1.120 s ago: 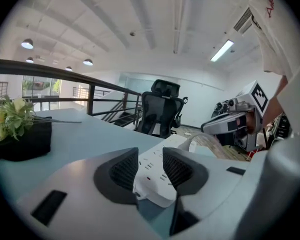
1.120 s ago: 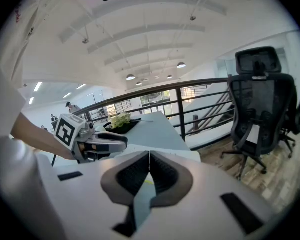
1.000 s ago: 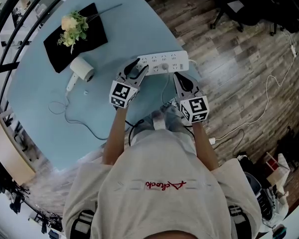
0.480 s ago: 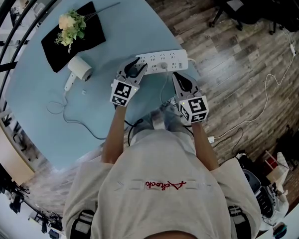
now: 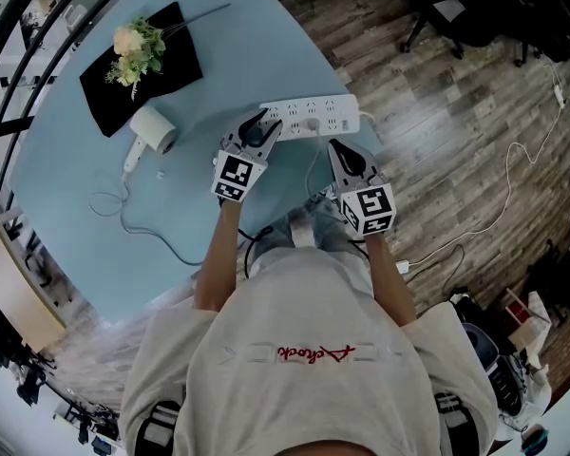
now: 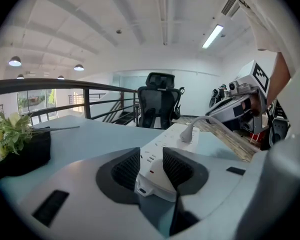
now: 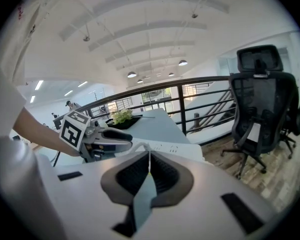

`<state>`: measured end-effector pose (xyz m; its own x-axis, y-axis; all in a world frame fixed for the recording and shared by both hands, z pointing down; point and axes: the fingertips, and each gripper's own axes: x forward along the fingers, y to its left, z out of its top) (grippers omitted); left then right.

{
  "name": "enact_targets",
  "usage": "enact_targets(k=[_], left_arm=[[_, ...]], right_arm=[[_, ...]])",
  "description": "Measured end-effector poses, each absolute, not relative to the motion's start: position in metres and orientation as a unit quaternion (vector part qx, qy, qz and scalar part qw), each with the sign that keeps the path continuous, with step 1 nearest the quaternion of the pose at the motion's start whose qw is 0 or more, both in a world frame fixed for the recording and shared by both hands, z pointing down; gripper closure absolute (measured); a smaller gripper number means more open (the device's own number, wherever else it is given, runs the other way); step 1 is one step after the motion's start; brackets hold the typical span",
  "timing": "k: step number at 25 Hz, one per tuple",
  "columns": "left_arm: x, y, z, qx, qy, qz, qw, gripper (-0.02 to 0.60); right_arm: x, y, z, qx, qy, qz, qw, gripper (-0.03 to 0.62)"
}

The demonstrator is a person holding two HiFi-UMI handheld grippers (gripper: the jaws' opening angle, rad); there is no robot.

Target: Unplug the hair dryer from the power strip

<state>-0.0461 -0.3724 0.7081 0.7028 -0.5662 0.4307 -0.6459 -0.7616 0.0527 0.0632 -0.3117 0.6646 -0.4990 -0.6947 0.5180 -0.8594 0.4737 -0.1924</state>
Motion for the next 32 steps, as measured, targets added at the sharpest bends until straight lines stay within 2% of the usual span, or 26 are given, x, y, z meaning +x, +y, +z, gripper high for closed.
enact_targets(k=[2,3,4,7,32], left_arm=[[-0.046,-0.372,0.708,0.917,-0.33,0.199,0.1,0.439],[-0.046,-0.372,0.708,0.917,-0.33,0.199,0.1,0.439],[-0.046,-0.373,0.708,0.917,-0.33,0.199,0.099,0.439],[-0.046,-0.372,0.707,0.917,-0.33,0.199,0.099,0.439],[-0.045,-0.371,0.707,0.919,-0.327,0.198,0.099,0.445]], right_arm=[[0.062,-0.309,0.67,0.458,-0.84,0.211,0.198,0.569],[0.061,-0.308,0.672,0.455,-0.842,0.207,0.204,0.529],[0.061,-0.307,0.675,0.453,-0.842,0.202,0.21,0.453],[0.062,-0.303,0.684,0.447,-0.843,0.194,0.228,0.381],[0.041,-0.335,0.701,0.407,-0.86,0.159,0.262,0.379]])
